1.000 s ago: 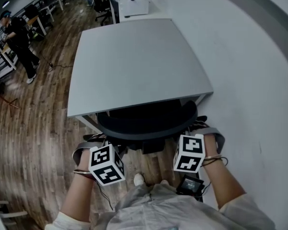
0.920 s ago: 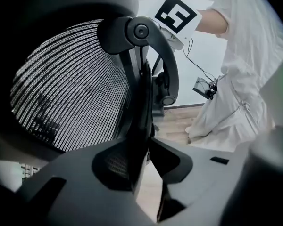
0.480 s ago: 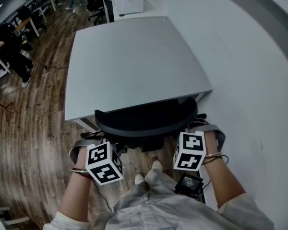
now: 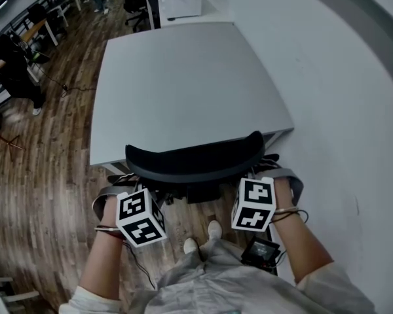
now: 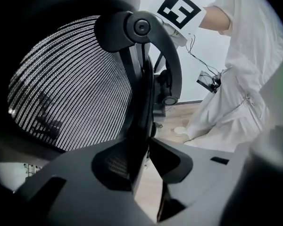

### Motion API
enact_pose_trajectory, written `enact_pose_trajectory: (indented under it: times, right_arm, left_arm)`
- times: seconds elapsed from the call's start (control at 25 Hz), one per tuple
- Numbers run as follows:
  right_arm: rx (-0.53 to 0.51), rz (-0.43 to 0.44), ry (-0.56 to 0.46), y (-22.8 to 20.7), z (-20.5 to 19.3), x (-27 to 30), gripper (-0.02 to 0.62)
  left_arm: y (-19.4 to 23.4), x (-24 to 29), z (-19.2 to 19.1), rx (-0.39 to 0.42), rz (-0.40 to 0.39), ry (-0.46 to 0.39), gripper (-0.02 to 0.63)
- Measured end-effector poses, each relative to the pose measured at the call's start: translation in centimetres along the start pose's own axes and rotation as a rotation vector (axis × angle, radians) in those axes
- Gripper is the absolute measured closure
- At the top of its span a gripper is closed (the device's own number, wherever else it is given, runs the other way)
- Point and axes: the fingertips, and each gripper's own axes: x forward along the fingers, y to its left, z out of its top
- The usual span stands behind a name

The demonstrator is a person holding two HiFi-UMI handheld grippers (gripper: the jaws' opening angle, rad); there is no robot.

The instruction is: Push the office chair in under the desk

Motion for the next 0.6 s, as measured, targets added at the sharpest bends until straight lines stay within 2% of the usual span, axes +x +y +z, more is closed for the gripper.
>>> enact_pose_trajectory:
  times: [0.6]
  right_arm:
    - [-0.031,-0.056,-0.043,-4.8,2.3,3.3,0.457]
  left_arm:
    - [5.4,2.4,-2.1,-0.003,0.074,0.08,0.491]
